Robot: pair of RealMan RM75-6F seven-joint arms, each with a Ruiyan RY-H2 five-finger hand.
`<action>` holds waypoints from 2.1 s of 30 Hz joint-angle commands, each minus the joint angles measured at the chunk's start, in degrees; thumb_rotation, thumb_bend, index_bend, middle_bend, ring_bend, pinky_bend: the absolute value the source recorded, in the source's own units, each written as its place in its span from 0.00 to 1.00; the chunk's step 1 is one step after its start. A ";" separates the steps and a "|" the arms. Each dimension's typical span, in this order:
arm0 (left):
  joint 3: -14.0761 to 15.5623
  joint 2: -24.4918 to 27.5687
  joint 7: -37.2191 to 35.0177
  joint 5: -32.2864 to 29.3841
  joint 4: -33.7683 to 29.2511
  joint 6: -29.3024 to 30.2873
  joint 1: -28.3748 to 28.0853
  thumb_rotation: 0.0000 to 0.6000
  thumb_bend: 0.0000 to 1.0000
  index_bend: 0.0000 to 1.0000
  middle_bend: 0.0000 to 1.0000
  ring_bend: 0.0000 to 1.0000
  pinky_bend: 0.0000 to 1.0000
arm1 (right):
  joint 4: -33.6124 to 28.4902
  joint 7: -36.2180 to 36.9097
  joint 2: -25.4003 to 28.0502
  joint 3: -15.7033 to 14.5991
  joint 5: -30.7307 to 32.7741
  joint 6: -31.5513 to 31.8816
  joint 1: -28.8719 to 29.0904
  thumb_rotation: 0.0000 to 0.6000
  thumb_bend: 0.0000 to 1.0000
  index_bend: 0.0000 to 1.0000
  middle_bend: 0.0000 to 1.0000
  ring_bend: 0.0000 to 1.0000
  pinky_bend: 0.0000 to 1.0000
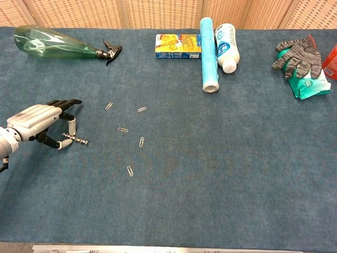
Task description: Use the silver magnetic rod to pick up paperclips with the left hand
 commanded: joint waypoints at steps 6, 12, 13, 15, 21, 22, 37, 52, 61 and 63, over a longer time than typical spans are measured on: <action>-0.04 -0.10 -0.18 0.05 0.18 0.20 0.12 1.00 0.32 0.52 0.00 0.00 0.00 | 0.03 0.07 -0.04 0.03 -0.05 0.03 0.01 1.00 0.11 0.42 0.26 0.24 0.41; -0.25 0.74 0.03 0.37 -0.82 1.03 0.21 1.00 0.32 0.53 0.00 0.00 0.00 | -0.04 0.01 -0.03 0.03 -0.06 0.01 0.03 1.00 0.11 0.42 0.26 0.24 0.41; -0.29 1.01 0.27 0.41 -1.12 1.19 0.21 1.00 0.32 0.53 0.00 0.00 0.00 | -0.03 0.02 -0.04 0.03 -0.08 -0.01 0.04 1.00 0.11 0.42 0.26 0.24 0.41; -0.40 1.48 0.72 0.37 -1.75 1.44 0.22 1.00 0.32 0.53 0.00 0.00 0.00 | -0.04 0.02 -0.06 0.04 -0.15 0.00 0.07 1.00 0.11 0.42 0.26 0.24 0.41; -0.59 2.80 2.23 0.26 -3.58 1.95 0.21 1.00 0.32 0.53 0.00 0.00 0.00 | -0.02 0.05 -0.12 0.05 -0.22 -0.02 0.12 1.00 0.11 0.42 0.26 0.24 0.41; -0.61 2.99 2.48 0.25 -3.84 2.02 0.21 1.00 0.32 0.53 0.00 0.00 0.00 | -0.03 0.05 -0.13 0.05 -0.23 -0.01 0.13 1.00 0.11 0.42 0.26 0.24 0.41; -1.23 5.36 6.14 -0.02 -7.62 2.82 -0.22 1.00 0.32 0.53 0.00 0.00 0.00 | -0.03 0.24 -0.19 0.09 -0.50 -0.03 0.30 1.00 0.11 0.42 0.26 0.24 0.41; -1.50 6.13 8.43 -0.26 -9.89 2.89 -0.74 1.00 0.32 0.53 0.00 0.00 0.00 | 0.23 0.90 -0.13 0.15 -0.60 0.14 0.28 1.00 0.11 0.42 0.26 0.24 0.41; -1.56 6.35 9.27 -0.07 -10.81 3.28 -0.91 1.00 0.32 0.53 0.00 0.00 0.00 | 0.34 1.07 -0.14 0.16 -0.59 0.20 0.25 1.00 0.11 0.42 0.26 0.24 0.41; -1.57 6.45 9.45 -0.04 -11.02 3.35 -0.93 1.00 0.32 0.53 0.00 0.00 0.00 | 0.37 1.11 -0.19 0.15 -0.57 0.17 0.25 1.00 0.11 0.42 0.26 0.24 0.41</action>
